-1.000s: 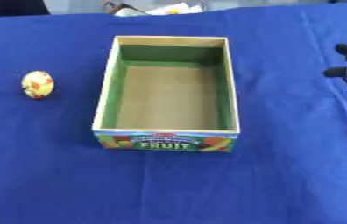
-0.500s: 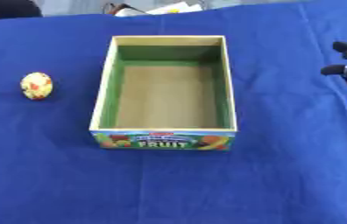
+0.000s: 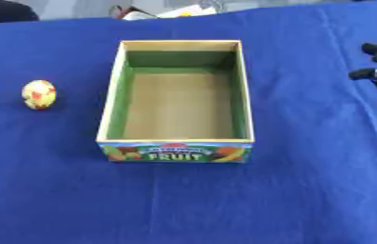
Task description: Pick up objects on the table and place them in the box.
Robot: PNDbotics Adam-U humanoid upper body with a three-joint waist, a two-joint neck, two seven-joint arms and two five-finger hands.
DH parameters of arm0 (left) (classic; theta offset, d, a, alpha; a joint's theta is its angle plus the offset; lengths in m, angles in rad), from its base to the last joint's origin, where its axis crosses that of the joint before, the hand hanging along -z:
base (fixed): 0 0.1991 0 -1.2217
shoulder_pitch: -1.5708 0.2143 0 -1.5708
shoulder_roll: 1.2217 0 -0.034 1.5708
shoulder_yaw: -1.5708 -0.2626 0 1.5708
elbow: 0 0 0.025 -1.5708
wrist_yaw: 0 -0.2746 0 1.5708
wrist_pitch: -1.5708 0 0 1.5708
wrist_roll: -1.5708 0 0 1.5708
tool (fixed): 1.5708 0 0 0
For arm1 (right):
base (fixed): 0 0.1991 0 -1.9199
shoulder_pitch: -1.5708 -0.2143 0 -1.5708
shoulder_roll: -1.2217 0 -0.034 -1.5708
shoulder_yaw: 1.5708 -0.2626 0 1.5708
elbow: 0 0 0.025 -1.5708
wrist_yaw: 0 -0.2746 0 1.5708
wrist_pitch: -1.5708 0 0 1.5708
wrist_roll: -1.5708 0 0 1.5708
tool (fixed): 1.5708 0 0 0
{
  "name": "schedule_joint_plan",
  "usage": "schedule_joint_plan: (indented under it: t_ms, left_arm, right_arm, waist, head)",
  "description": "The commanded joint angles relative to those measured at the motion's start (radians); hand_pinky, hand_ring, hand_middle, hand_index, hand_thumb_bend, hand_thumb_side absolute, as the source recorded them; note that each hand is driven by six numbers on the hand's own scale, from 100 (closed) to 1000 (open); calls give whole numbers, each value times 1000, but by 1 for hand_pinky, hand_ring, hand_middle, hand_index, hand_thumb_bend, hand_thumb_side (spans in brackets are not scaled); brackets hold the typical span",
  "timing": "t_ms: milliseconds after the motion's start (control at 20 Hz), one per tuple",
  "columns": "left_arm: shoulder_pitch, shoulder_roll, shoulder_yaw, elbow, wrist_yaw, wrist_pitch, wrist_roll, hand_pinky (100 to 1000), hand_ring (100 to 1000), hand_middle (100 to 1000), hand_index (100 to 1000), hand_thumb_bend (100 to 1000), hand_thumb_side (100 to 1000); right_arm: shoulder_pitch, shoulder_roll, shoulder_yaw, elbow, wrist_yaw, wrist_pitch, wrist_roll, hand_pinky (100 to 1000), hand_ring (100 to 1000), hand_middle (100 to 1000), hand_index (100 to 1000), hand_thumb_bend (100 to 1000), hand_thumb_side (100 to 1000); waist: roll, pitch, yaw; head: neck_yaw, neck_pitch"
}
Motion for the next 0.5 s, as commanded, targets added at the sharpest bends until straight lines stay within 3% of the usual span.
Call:
schedule_joint_plan:
  t_ms: [50, 250, 300, 350, 400, 500]
  left_arm:
    - [-45, 95, -57, 76, -125, -44, -43, 580, 619, 651, 891, 100, 741]
    - [-128, 105, -143, 146, -232, -44, -77, 593, 654, 688, 921, 100, 803]
    - [-150, 103, -165, 160, -258, -44, -93, 598, 665, 696, 930, 100, 856]
    - [-171, 100, -184, 172, -283, -44, -108, 606, 679, 705, 938, 100, 971]
    - [-191, 96, -205, 182, -308, -44, -124, 612, 691, 713, 945, 100, 1000]
    - [-225, 86, -242, 197, -358, -44, -149, 611, 707, 725, 954, 100, 1000]
  right_arm:
    - [-1, -30, 2, -20, -19, -9, 0, 541, 755, 508, 855, 100, 1000]
    - [-3, -33, 6, -20, -30, -11, 3, 540, 754, 508, 853, 100, 1000]
    - [-5, -33, 8, -20, -34, -11, 4, 540, 754, 508, 853, 100, 1000]
    - [-5, -33, 10, -20, -38, -11, 5, 540, 754, 508, 853, 100, 1000]
    - [-6, -33, 11, -20, -40, -9, 7, 540, 754, 508, 853, 100, 1000]
    - [-7, -32, 15, -20, -42, -6, 11, 540, 755, 508, 854, 100, 1000]
  waist:
    - [-1, -22, -5]
    - [-4, -26, -11]
    - [-5, -27, -12]
    - [-5, -28, -13]
    - [-6, -28, -15]
    - [-5, -29, -19]
  head:
    - [11, 5]
    - [25, -2]
    - [28, -4]
    - [31, -6]
    - [34, -8]
    - [40, -13]
